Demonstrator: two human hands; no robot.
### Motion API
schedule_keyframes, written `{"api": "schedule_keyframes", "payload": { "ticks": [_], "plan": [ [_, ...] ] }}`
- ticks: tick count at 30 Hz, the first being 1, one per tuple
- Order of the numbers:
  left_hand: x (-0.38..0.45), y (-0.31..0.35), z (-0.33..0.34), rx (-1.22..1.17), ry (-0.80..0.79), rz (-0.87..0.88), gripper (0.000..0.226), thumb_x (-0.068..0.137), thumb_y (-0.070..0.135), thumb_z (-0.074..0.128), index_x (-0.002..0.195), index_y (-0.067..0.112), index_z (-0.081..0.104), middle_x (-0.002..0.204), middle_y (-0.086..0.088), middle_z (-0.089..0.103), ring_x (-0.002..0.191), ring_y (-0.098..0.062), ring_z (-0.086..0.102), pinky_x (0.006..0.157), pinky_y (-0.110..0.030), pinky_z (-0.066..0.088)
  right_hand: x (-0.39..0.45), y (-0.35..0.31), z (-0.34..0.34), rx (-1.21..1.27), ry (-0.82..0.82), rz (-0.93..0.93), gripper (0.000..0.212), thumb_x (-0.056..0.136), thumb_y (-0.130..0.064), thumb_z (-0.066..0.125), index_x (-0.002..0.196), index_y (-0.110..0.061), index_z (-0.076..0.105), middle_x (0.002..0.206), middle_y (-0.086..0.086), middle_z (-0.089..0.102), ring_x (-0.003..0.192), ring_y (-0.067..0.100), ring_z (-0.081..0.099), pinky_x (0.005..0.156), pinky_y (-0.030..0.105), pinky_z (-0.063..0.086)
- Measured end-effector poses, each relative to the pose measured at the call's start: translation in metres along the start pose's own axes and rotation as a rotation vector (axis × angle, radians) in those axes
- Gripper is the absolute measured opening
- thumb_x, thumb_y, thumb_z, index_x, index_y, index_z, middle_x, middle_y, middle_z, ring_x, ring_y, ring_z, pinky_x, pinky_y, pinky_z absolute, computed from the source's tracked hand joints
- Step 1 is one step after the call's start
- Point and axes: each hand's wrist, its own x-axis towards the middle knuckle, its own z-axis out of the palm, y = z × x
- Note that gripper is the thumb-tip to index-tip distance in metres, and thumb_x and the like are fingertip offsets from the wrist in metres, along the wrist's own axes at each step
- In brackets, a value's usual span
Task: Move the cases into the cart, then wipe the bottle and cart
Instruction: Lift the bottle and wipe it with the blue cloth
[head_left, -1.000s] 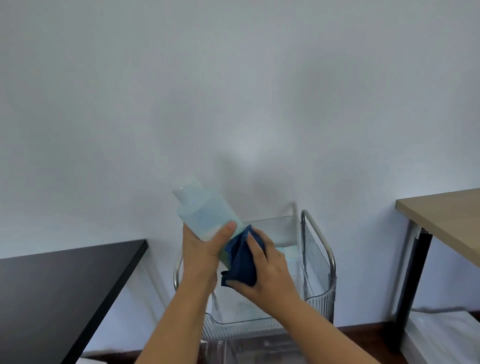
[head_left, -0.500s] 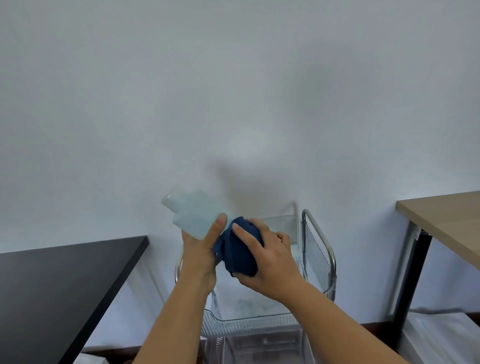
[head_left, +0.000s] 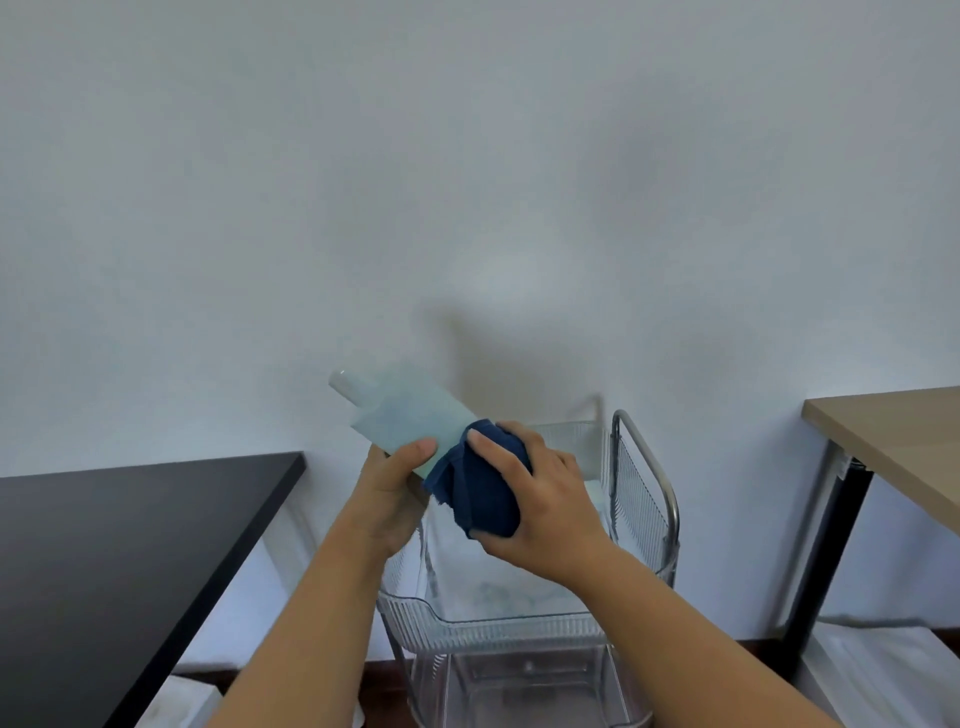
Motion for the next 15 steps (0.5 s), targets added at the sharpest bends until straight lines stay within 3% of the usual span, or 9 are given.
{"api": "schedule_keyframes", "payload": {
  "ticks": [2,4,7,9,13,15],
  "plan": [
    [-0.005,-0.005,0.011,0.024,0.177,0.04,0.071,0.056,0.045,0.091,0.116,0.019,0.064,0.109,-0.01,0.069,0.101,-0.03,0.068,0.082,-0.052,0.057,-0.001,0.003,0.002,-0.077,-0.005,-0.019,0.09,0.067,-0.049,0.07,0.145,-0.042,0.023,0.141,0.008,0.042,0.11,0.026,0.056,0.09,0.042,0.042],
    [-0.009,-0.008,0.016,0.058,0.379,0.086,0.053,0.051,0.047,0.093,0.097,0.029,0.072,0.097,-0.002,0.073,0.088,-0.023,0.072,0.066,-0.043,0.059,-0.005,0.005,0.007,-0.14,-0.025,-0.045,0.086,0.07,-0.046,0.068,0.145,-0.042,0.025,0.141,0.011,0.043,0.107,0.028,0.057,0.09,0.043,0.039],
    [-0.012,-0.015,0.014,0.095,0.452,0.107,0.035,0.058,0.034,0.089,0.089,0.03,0.075,0.089,0.003,0.076,0.078,-0.015,0.073,0.056,-0.032,0.056,-0.012,0.006,0.013,-0.151,-0.03,-0.048,0.085,0.07,-0.045,0.067,0.144,-0.043,0.026,0.143,0.011,0.04,0.11,0.03,0.055,0.091,0.043,0.038],
    [-0.014,-0.015,0.009,0.137,0.39,0.124,0.038,0.058,0.031,0.087,0.094,0.028,0.074,0.092,0.0,0.076,0.079,-0.017,0.074,0.055,-0.032,0.056,-0.014,0.007,0.013,-0.116,-0.015,-0.036,0.087,0.068,-0.044,0.07,0.143,-0.044,0.025,0.144,0.012,0.038,0.113,0.03,0.053,0.092,0.043,0.04],
    [-0.006,0.0,-0.012,0.093,0.048,0.128,0.058,0.061,0.017,0.08,0.115,0.011,0.064,0.105,-0.011,0.073,0.096,-0.028,0.07,0.073,-0.036,0.059,-0.008,0.009,0.005,0.056,-0.021,-0.042,0.095,0.062,-0.049,0.076,0.141,-0.045,0.023,0.147,0.009,0.032,0.118,0.028,0.052,0.093,0.04,0.041],
    [-0.001,0.006,-0.016,0.025,-0.024,0.088,0.071,0.054,0.019,0.087,0.118,0.006,0.059,0.104,-0.011,0.072,0.095,-0.028,0.07,0.078,-0.037,0.059,-0.006,0.007,0.003,0.087,-0.04,-0.035,0.097,0.061,-0.051,0.075,0.143,-0.045,0.022,0.147,0.007,0.031,0.119,0.027,0.051,0.094,0.041,0.041]
  ]
}}
